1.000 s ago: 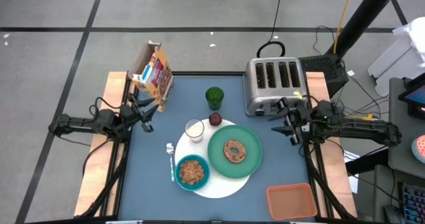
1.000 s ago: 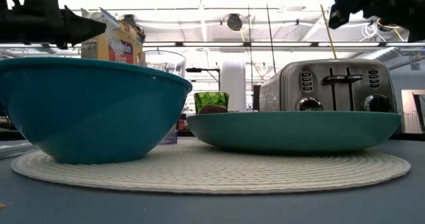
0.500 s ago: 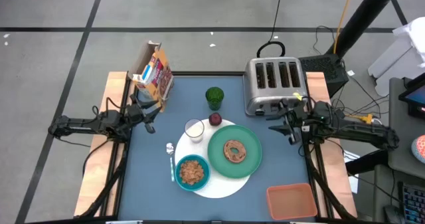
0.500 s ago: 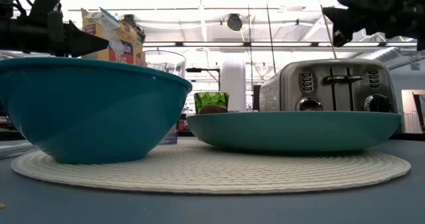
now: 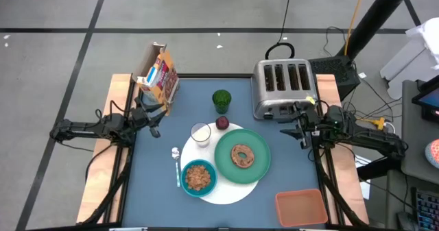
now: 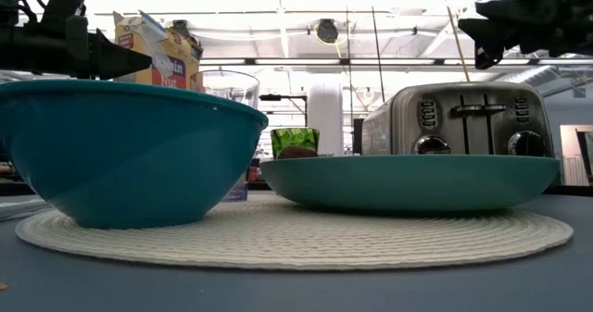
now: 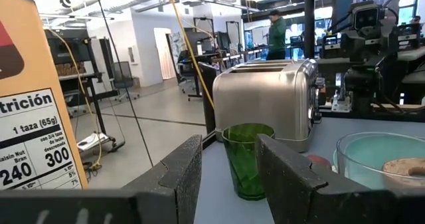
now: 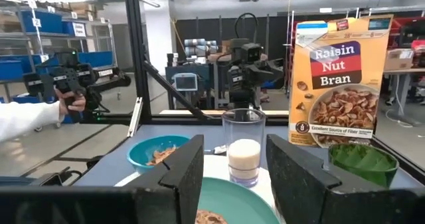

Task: Arrange a breakfast setting
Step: Return to Home Position

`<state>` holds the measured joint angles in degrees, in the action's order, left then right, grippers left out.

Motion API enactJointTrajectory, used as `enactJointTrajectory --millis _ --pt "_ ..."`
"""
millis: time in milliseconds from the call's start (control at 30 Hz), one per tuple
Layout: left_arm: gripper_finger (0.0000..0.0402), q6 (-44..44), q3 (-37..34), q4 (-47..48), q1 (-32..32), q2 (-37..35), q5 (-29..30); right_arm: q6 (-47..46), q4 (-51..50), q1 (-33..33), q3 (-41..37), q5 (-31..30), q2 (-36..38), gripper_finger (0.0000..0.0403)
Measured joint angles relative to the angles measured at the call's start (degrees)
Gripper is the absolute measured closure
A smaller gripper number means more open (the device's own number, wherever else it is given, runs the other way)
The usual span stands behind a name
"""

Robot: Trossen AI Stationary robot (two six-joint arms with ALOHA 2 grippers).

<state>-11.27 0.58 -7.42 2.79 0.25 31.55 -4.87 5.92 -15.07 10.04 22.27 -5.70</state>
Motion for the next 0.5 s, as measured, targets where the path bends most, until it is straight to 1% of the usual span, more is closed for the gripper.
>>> enactJointTrajectory --millis 133,333,500 --pt "0.0252 0.0 0.0 0.0 0.0 0.0 0.0 0.3 -3.4 0.0 0.0 -4.3 1.9 0.0248" --pt "0.0252 0.0 0.0 0.0 0.0 0.0 0.0 1.4 -11.5 0.0 0.0 -9.9 2.4 0.0248" --pt "0.0252 0.2 0.0 0.0 0.0 0.0 0.0 1.2 -14.2 0.0 0.0 -10.4 2.4 0.0248"
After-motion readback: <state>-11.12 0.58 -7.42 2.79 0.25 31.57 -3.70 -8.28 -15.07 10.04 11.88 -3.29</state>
